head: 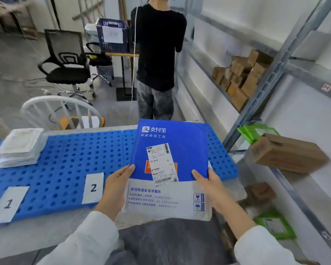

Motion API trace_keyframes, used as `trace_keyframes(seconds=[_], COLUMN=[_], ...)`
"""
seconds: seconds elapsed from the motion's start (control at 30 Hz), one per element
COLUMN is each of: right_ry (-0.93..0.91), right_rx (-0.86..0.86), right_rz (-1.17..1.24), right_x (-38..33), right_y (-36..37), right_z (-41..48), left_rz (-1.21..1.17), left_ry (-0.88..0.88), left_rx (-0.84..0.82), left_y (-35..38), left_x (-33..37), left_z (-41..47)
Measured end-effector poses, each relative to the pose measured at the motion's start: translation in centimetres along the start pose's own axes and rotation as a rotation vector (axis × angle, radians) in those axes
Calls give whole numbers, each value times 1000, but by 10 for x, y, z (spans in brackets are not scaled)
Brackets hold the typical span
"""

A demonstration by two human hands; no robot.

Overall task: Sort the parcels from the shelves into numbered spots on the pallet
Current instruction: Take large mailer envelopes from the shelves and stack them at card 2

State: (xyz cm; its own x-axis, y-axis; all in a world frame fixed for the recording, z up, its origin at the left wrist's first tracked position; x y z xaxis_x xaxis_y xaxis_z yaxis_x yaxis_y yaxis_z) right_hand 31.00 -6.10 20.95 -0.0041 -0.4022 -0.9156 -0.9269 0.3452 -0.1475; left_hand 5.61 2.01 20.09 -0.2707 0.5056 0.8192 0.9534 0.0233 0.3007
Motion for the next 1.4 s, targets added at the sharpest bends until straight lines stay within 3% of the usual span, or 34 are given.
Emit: trace_keyframes(seconds=[0.2, 0.4, 0.63, 0.97, 1.4], right_ry=[-32, 81, 222, 351, 390], right_rx=[-77, -185, -296, -412, -274], right_rz=[-105, -136, -211, -318, -399], right_x=[-39, -54, -45, -19, 5], right_y=[98, 224, 328, 375, 379], right_z=[79, 153, 215, 288, 315], left_rz=[67, 255, 348, 449, 609], left_ry=[53, 140, 107, 31, -81], left_rx=[82, 189, 282, 343, 257], left_y=[-64, -158, -240, -270, -275], left_x=[53, 107, 123, 109, 90], left_z=[56, 128, 197, 276, 325])
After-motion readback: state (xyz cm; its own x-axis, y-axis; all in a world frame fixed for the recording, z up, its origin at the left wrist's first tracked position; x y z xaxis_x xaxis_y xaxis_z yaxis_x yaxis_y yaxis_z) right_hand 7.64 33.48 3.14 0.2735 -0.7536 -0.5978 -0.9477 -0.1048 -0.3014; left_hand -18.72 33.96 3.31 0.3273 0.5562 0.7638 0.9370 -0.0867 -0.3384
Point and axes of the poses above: each hand's wrist, its own z-axis towards the middle knuckle, its own y-axis out of the palm, x = y × z, the point moved 1 cm from there along z, towards the middle knuckle, and after that the axes turned 3 degrees about -x, right-handed, at the moved point
